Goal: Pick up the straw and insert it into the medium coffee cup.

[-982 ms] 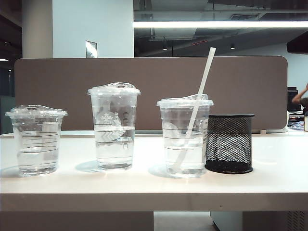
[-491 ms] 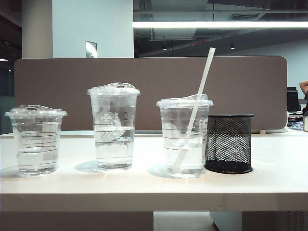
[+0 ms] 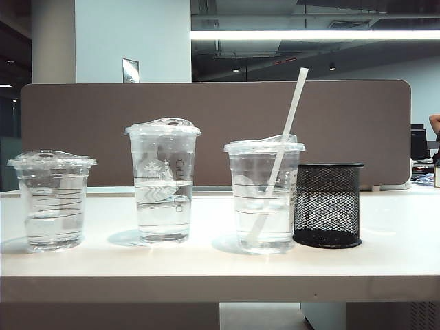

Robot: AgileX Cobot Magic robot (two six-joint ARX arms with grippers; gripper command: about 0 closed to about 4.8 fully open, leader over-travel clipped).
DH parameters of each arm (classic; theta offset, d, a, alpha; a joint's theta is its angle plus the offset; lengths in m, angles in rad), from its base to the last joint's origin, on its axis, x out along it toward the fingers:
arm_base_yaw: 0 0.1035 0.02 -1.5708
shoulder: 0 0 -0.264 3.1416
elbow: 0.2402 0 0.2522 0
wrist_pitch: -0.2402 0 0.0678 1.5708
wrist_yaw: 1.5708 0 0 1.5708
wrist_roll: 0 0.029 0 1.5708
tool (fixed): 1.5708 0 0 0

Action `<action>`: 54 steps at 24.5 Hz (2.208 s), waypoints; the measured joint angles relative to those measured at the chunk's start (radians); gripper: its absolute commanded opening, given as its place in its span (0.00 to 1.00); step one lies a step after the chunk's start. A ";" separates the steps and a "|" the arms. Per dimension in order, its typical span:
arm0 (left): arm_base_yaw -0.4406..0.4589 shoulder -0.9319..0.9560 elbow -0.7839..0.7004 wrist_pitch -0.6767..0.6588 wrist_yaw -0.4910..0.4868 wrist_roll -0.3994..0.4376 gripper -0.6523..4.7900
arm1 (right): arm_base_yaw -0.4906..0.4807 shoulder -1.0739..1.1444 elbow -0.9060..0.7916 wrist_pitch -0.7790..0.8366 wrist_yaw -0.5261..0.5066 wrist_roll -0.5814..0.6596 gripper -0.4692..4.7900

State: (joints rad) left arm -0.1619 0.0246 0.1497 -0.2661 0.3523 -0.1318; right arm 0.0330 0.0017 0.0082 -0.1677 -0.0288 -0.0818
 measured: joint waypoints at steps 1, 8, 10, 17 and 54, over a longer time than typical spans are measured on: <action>0.000 0.000 0.000 0.000 0.000 0.000 0.11 | 0.002 0.000 0.000 -0.019 0.002 0.002 0.09; 0.000 0.000 0.000 0.000 0.000 0.000 0.11 | -0.027 0.000 0.000 -0.026 0.029 0.007 0.09; 0.000 0.000 0.000 0.000 0.000 0.000 0.11 | -0.032 0.000 0.000 -0.026 0.029 0.007 0.09; 0.000 0.000 0.000 0.000 0.000 0.000 0.11 | -0.035 0.000 0.000 -0.026 0.029 0.007 0.09; 0.111 -0.018 -0.140 0.086 -0.346 0.074 0.11 | -0.035 0.000 0.000 -0.026 0.029 0.007 0.09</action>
State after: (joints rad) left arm -0.0509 0.0063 0.0101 -0.1799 0.0063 -0.0578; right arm -0.0025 0.0017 0.0082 -0.1932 -0.0002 -0.0746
